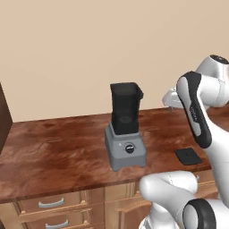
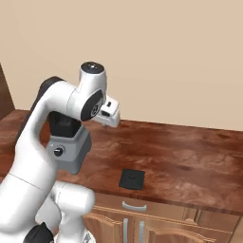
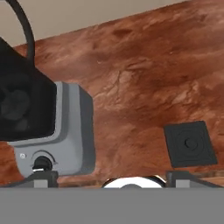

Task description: Close the lid blender by securely placing the lid on top.

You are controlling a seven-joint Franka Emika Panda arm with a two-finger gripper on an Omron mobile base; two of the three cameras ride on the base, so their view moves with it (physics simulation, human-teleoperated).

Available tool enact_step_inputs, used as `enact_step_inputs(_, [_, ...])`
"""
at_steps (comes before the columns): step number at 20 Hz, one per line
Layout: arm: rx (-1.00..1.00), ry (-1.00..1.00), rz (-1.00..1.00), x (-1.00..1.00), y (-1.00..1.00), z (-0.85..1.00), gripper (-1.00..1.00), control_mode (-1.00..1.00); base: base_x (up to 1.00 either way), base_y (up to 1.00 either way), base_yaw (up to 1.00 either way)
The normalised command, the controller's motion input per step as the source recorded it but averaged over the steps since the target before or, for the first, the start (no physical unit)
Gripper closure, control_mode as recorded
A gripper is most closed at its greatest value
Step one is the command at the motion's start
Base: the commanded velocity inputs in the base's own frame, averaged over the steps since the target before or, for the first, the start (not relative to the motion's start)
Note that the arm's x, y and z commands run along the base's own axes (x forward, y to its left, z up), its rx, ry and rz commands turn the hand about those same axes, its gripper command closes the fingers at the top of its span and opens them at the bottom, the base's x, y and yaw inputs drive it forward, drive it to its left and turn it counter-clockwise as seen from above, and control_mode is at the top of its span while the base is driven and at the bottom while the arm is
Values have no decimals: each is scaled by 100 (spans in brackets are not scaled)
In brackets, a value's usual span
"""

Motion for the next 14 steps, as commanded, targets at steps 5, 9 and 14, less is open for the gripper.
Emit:
enact_step_inputs(5, [11,9,-19,-10,-88,-52,-100,-100,0,0,0])
enact_step_inputs(9, [3,5,-9,0,-42,-54,-100,-100,0,0,0])
enact_step_inputs(14, [0,12,-1,0,-26,-62,-100,-100,0,0,0])
